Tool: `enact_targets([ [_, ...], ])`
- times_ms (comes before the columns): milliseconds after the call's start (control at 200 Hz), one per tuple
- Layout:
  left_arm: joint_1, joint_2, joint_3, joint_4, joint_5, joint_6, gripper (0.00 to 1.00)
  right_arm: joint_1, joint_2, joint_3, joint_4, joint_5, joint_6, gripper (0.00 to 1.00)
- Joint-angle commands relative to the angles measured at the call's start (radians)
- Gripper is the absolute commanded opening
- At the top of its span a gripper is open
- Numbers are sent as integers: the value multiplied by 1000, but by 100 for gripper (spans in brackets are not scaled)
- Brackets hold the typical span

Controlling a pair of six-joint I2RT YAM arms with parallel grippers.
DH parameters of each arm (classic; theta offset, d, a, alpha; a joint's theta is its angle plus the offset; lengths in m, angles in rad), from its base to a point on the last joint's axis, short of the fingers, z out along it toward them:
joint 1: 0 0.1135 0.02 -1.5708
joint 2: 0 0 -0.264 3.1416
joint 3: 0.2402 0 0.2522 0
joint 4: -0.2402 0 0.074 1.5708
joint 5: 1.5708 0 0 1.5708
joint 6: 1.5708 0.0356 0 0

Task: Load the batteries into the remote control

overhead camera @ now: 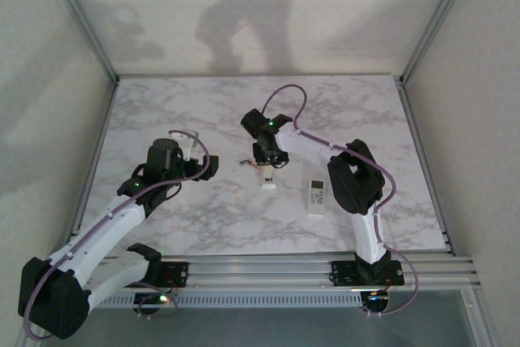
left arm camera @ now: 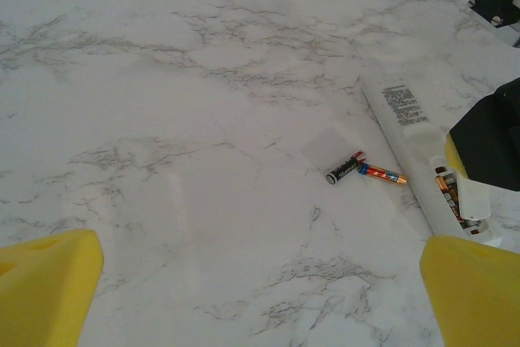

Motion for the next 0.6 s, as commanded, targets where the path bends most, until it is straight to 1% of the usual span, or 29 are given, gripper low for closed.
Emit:
enact_targets([
  [0, 10, 2, 37, -14, -14, 18, 100, 14, 20, -19, 14, -14, -29, 18],
  [290, 10, 1, 38, -15, -13, 18, 100, 17, 10, -53, 30, -15, -54, 19],
  [476, 11, 1, 36, -17, -15, 17, 99, 17, 14, -57, 23, 8, -81, 20],
  [596, 10, 1, 38, -15, -14, 17, 100, 17, 14, -58, 34, -21, -84, 20],
])
